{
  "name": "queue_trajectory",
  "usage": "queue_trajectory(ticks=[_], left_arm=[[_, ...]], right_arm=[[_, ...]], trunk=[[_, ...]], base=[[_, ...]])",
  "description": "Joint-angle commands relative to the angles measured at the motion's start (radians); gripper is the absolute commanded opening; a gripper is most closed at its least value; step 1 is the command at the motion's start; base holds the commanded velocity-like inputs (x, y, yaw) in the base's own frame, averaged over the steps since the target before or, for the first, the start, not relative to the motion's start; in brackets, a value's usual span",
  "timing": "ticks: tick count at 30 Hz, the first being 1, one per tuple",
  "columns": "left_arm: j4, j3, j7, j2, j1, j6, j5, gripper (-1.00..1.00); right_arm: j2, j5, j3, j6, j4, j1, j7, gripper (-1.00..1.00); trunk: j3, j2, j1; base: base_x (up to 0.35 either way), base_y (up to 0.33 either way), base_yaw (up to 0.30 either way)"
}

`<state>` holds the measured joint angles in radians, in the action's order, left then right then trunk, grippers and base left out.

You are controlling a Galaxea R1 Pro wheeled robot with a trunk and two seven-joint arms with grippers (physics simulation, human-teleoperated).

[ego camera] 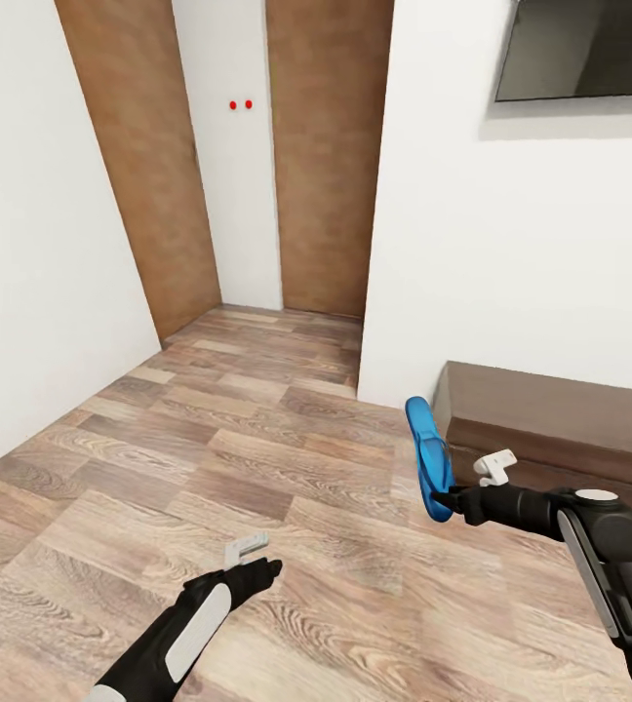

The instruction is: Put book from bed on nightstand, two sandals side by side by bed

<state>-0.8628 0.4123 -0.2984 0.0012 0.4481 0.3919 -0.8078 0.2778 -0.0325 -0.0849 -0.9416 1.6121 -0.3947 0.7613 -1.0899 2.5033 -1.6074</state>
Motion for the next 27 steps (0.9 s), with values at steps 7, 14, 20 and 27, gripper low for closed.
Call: queue_trajectory(ticks=[7, 14, 20, 27], left_arm=[[-0.001, -0.022, -0.004, 0.004, 0.000, 0.004, -0.013, 1.00], [-0.001, -0.026, -0.004, 0.000, 0.000, 0.011, -0.011, 1.00], [-0.001, -0.025, -0.003, -0.003, 0.001, 0.013, -0.011, 1.00], [-0.002, -0.022, -0.003, -0.006, 0.001, 0.011, -0.008, 1.00]], right_arm=[[0.000, -0.001, -0.001, -0.007, 0.001, -0.001, 0.009, -1.00], [0.000, -0.001, -0.001, -0.006, 0.001, -0.001, 0.009, -1.00], [0.000, -0.001, -0.001, -0.006, 0.001, -0.001, 0.009, -1.00], [0.000, -0.001, -0.001, -0.007, 0.002, -0.001, 0.009, -1.00]], trunk=[[-0.001, 0.000, 0.000], [-0.001, 0.000, 0.000], [-0.001, 0.000, 0.000], [-0.001, 0.000, 0.000]], base=[[0.000, 0.233, -0.262], [0.018, 0.302, -0.262], [0.058, 0.318, -0.262], [0.020, 0.224, -0.262]])
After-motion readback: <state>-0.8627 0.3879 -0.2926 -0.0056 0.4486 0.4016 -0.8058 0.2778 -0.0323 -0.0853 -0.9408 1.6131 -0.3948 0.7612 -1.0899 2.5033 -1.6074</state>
